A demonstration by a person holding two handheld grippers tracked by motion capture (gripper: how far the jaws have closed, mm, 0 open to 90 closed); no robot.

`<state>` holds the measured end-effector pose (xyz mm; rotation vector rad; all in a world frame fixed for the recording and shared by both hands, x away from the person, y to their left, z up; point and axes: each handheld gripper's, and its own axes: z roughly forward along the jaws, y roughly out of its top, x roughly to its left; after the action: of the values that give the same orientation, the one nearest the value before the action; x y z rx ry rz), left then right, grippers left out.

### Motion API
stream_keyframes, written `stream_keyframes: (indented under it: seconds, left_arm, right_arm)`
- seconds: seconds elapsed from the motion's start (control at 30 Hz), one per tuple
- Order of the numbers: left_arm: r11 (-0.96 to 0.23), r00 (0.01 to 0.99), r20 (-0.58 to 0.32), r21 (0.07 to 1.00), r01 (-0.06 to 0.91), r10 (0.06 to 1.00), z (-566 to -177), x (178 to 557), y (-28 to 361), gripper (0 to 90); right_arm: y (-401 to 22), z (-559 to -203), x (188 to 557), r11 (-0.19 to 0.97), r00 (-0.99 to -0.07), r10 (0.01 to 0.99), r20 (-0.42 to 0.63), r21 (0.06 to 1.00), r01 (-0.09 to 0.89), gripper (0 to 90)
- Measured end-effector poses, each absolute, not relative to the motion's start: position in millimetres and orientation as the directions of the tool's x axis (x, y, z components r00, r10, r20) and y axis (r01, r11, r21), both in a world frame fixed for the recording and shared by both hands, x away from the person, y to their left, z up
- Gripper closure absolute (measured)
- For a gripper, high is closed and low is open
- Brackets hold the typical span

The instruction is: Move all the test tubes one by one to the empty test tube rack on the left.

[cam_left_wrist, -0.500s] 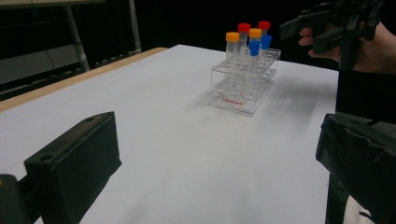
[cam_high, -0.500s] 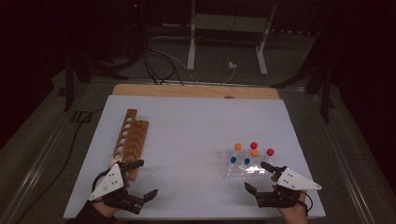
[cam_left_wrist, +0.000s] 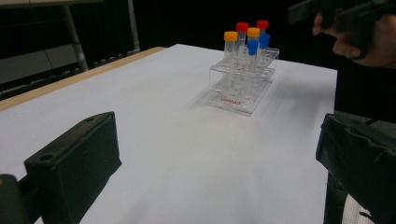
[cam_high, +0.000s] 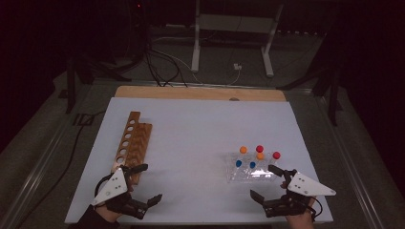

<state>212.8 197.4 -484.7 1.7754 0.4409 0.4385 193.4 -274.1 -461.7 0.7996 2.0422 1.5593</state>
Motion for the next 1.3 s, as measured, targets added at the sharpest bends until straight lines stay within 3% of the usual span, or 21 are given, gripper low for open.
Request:
stream_keyframes:
  seconds: [0.27, 0.63, 0.9, 1.07, 1.3]
  left_arm:
    - [-0.232, 0.859, 0.062, 0.97, 0.067, 0.509, -484.8, 212.7, 196.4, 0.4]
    - [-0.23, 0.861, 0.061, 0.971, 0.067, 0.504, -484.9, 212.0, 195.6, 0.4]
    - [-0.229, 0.862, 0.06, 0.971, 0.066, 0.503, -484.9, 211.9, 195.4, 0.3]
    - [-0.229, 0.864, 0.058, 0.971, 0.068, 0.501, -485.2, 212.2, 195.4, 0.4]
    - [-0.228, 0.865, 0.056, 0.971, 0.069, 0.499, -485.3, 212.3, 195.4, 0.4]
  right_arm:
    - [-258.4, -443.9, 189.6, 0.217, -0.677, 0.733, -0.073, 0.967, 0.13, 0.0]
    - [-250.2, -438.6, 201.2, 0.136, -0.546, 0.838, 0.014, 0.963, 0.233, 0.0]
    - [-242.3, -446.6, 206.0, 0.147, -0.492, 0.87, 0.031, 0.936, 0.32, 0.0]
    - [-241.2, -455.1, 211.8, 0.144, -0.442, 0.895, 0.06, 0.899, 0.413, 7.0]
    - [-241.0, -464.9, 218.6, 0.158, -0.385, 0.921, 0.056, 0.85, 0.502, 24.6]
